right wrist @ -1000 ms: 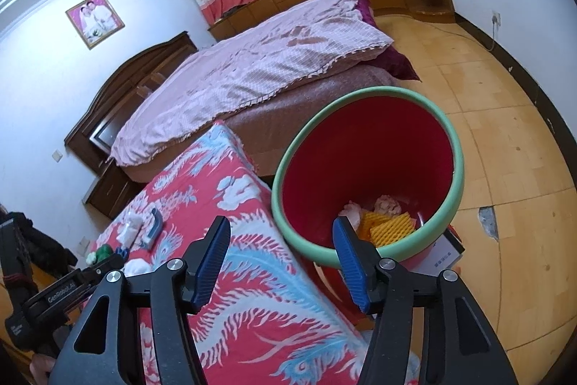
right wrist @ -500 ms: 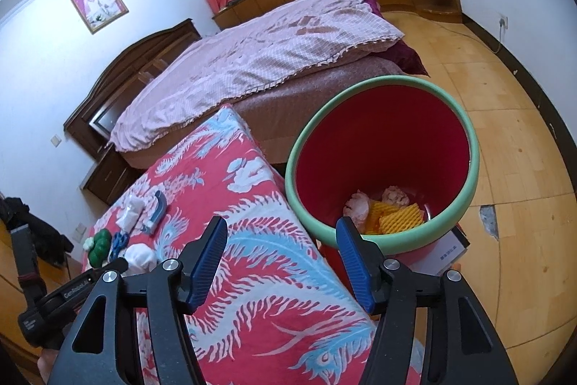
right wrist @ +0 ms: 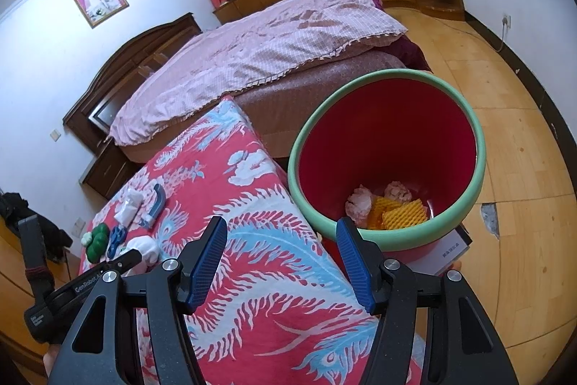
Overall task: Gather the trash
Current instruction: 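Withdraw both tools to the table and close the left tool on the white glove, then move the right tool to the green figurine keychain and close on it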
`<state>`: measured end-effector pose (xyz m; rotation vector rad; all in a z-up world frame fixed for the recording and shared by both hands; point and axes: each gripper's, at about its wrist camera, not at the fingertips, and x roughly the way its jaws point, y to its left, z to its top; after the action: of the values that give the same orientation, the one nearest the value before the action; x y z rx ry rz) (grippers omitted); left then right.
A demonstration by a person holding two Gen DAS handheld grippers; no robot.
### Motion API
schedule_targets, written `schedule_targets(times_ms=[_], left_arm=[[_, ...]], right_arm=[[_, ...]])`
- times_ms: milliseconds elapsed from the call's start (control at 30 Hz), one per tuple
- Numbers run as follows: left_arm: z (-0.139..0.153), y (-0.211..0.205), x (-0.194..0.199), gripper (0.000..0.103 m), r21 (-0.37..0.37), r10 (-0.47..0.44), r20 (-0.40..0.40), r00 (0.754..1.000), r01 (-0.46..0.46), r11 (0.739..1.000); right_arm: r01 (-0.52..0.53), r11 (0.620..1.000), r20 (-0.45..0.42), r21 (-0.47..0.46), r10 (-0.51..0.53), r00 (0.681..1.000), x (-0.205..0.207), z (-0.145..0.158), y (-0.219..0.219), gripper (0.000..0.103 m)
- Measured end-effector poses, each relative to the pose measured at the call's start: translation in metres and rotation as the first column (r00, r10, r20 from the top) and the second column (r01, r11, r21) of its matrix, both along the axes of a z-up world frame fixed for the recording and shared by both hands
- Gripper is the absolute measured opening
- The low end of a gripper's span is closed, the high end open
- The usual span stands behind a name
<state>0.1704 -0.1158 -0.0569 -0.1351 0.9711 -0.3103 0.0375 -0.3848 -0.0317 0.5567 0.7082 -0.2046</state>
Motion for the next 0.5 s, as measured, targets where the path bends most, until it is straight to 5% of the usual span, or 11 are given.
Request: schedule_targets(times_ms=[233, 500], left_arm=[[0.003, 0.001, -0.004, 0.02, -0.035, -0.026, 0.016, 1.0, 0.026, 0.999], [0.023, 0.014, -0.015, 0.019, -0.078, -0.016, 0.062, 0.998, 0.021, 0.997]], right_arm=[[-0.005, 1.0, -0.007, 0.011, 0.005, 1.0, 0.001, -0.003, 0.0, 0.065], [-0.023, 1.0, 0.001, 0.001, 0.023, 1.0, 0.003, 0.002, 0.007, 0.065]])
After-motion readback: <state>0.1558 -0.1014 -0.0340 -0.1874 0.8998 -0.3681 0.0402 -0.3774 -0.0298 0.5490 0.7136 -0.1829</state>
